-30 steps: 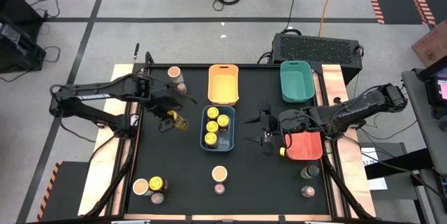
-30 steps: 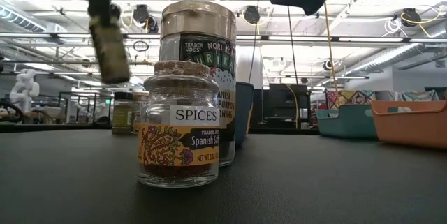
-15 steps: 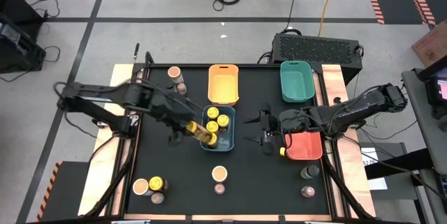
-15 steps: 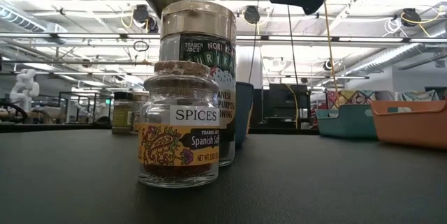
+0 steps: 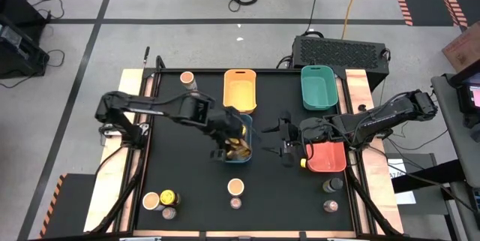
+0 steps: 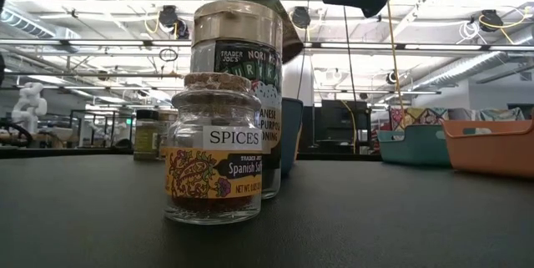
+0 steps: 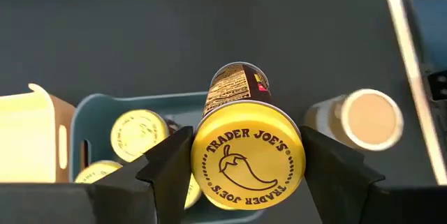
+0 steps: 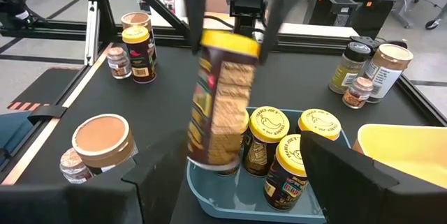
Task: Sort spices by type
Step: Put the yellow seasoning bottle into the dark blue bin
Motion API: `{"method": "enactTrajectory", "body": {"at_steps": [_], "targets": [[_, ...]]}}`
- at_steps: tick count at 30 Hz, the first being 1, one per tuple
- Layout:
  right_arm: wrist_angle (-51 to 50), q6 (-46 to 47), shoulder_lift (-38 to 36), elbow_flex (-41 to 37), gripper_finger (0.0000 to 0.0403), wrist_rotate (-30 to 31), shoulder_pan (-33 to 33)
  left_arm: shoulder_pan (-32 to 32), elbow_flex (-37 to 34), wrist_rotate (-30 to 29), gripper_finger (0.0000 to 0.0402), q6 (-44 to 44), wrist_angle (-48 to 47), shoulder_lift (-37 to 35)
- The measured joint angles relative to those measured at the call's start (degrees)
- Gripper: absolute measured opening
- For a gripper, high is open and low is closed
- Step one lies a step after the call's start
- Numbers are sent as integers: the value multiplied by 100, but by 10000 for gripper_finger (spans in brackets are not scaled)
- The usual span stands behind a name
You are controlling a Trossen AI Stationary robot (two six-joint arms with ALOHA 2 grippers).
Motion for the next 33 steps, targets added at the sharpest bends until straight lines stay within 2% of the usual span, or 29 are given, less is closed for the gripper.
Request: {"method": "enactTrajectory", "body": {"at_steps": [20, 33], "targets": [[-47, -5, 0, 0, 272, 0, 1, 277, 139, -61, 239, 427, -358, 967], [-47, -31, 0, 0, 272, 0, -1, 273, 135, -773, 240, 977, -456, 1167]]}}
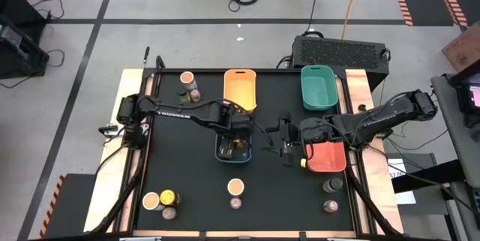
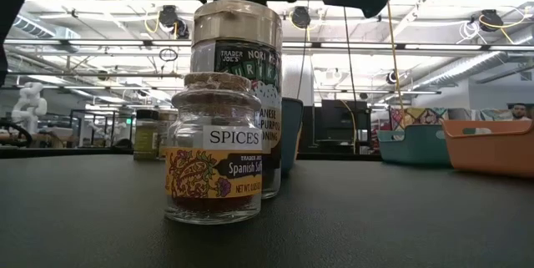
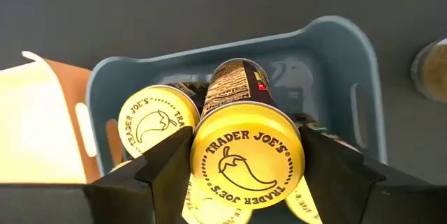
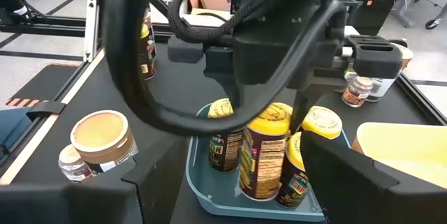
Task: Sort spices by type
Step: Put the yellow seasoning bottle into the dark blue bin
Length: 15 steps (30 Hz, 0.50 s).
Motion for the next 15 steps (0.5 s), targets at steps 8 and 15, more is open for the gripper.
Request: {"method": "enactTrajectory", "body": {"at_steps": [8, 15], "targets": [[0, 0, 0, 0, 272, 0, 0, 4, -1, -82, 240, 210, -38, 64], [-27, -7, 0, -6, 272, -14, 2, 4, -7, -287, 240, 605, 8, 213]]}}
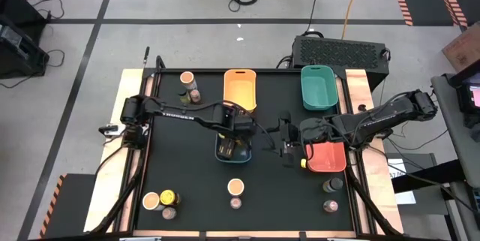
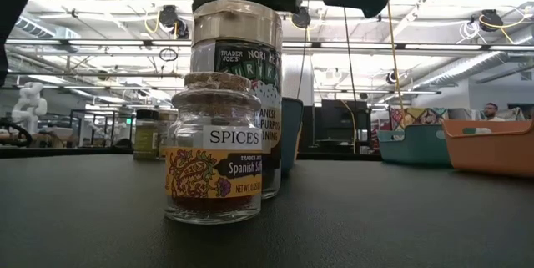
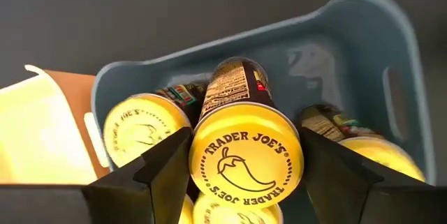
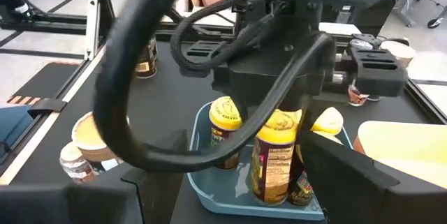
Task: Sort spices by type
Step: Put the yellow seasoning bottle into the dark blue bin
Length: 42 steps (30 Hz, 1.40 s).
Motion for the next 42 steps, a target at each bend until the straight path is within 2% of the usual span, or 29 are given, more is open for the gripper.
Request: {"method": "enactTrajectory", "body": {"at_steps": [11, 26, 36, 42], "targets": [[-181, -9, 2, -4, 272, -10, 1, 5, 11, -304, 240, 347, 17, 229], [-282, 9, 2, -2, 272, 12, -4, 0, 2, -322, 241, 292, 66, 242], [-277, 9, 2, 0, 272, 16, -4, 0, 2, -361, 298, 285, 57, 236], [-272, 11, 0, 11, 272, 27, -7, -1, 6, -358, 304, 285, 32, 185]]}}
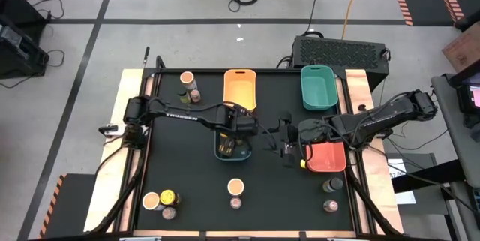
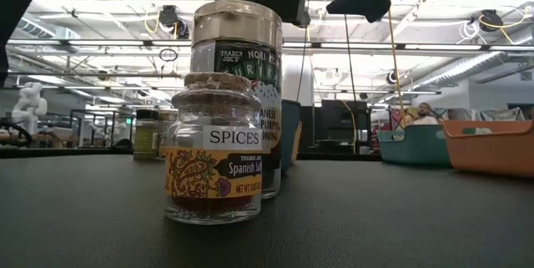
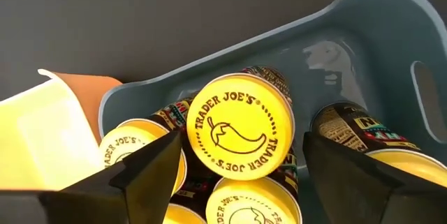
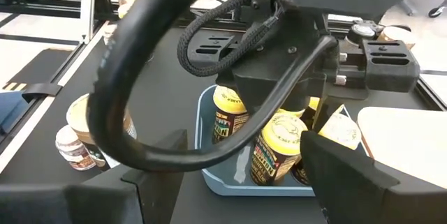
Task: Sort spices by type
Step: Put the yellow seasoning bottle into the dark blue bin
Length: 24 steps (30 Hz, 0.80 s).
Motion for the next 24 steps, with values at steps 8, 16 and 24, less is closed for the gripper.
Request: {"method": "enactTrajectory", "body": {"at_steps": [8, 16, 24], "targets": [[5, 13, -7, 9, 272, 24, -2, -89, 432, 104, 304, -134, -192, -340], [42, 9, -7, 9, 272, 2, -2, -365, 993, 453, 304, -623, -345, -896], [1036, -96, 378, 3, 272, -7, -22, -1025, 1003, 850, 288, -1962, -1380, -1483]]}}
